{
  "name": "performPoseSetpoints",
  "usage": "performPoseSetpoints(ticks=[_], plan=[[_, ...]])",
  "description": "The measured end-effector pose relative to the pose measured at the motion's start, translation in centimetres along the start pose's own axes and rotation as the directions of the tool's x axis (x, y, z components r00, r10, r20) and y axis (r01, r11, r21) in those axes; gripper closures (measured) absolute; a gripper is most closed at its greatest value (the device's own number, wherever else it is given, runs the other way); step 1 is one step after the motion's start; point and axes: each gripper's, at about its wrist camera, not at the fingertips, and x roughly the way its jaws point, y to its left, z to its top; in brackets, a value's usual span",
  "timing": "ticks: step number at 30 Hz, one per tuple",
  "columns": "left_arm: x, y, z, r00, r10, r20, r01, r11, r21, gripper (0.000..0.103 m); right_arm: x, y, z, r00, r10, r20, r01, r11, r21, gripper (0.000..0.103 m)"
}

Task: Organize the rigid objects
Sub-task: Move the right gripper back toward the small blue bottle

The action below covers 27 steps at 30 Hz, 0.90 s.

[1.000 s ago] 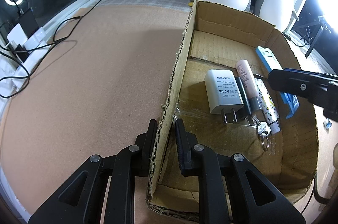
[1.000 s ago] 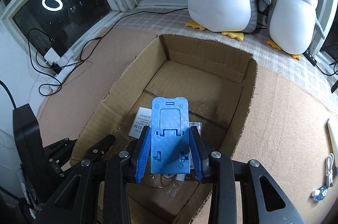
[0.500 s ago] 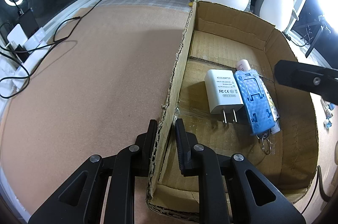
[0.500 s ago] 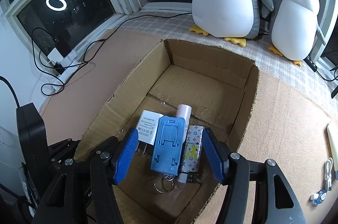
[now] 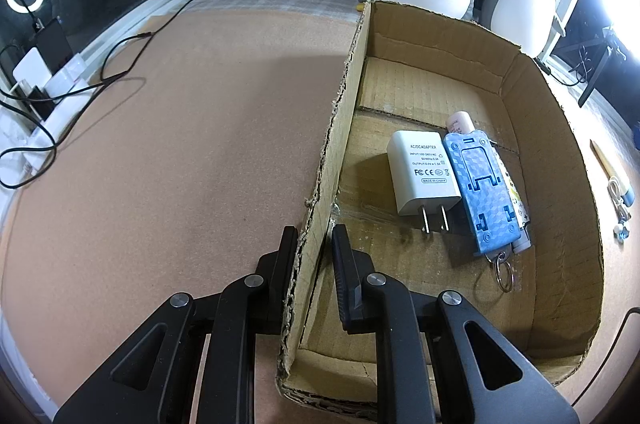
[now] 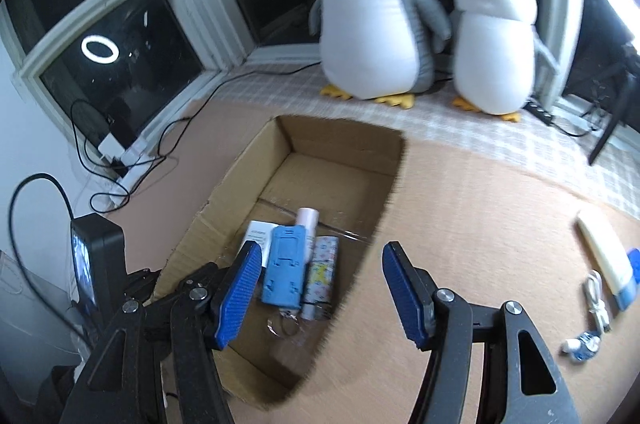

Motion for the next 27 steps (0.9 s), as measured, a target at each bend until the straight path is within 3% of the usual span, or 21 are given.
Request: performPoseSetpoints(ticks=[14, 21, 27], plan=[[0.0, -0.1, 0.0, 1.0, 0.004, -0.001, -0.004, 1.0, 0.006, 0.087, -5.6, -9.6, -4.8, 0.986, -0.16, 0.039, 0.152, 0.975, 0.16, 0.042], [0.0, -0.1, 0.1, 1.0, 0.007, -0.002, -0.007, 1.0, 0.007, 0.087, -6.8, -15.1, -7.4, 0.97, -0.244, 0.018, 0.231, 0.937, 0.261, 0.042], [-0.1, -0.2, 0.0, 1.0, 0.01, -0.002, -0.01, 1.0, 0.011, 0.087, -7.5, -18.1, -9.1, 0.949, -0.315, 0.015, 0.298, 0.913, 0.28, 0.042]])
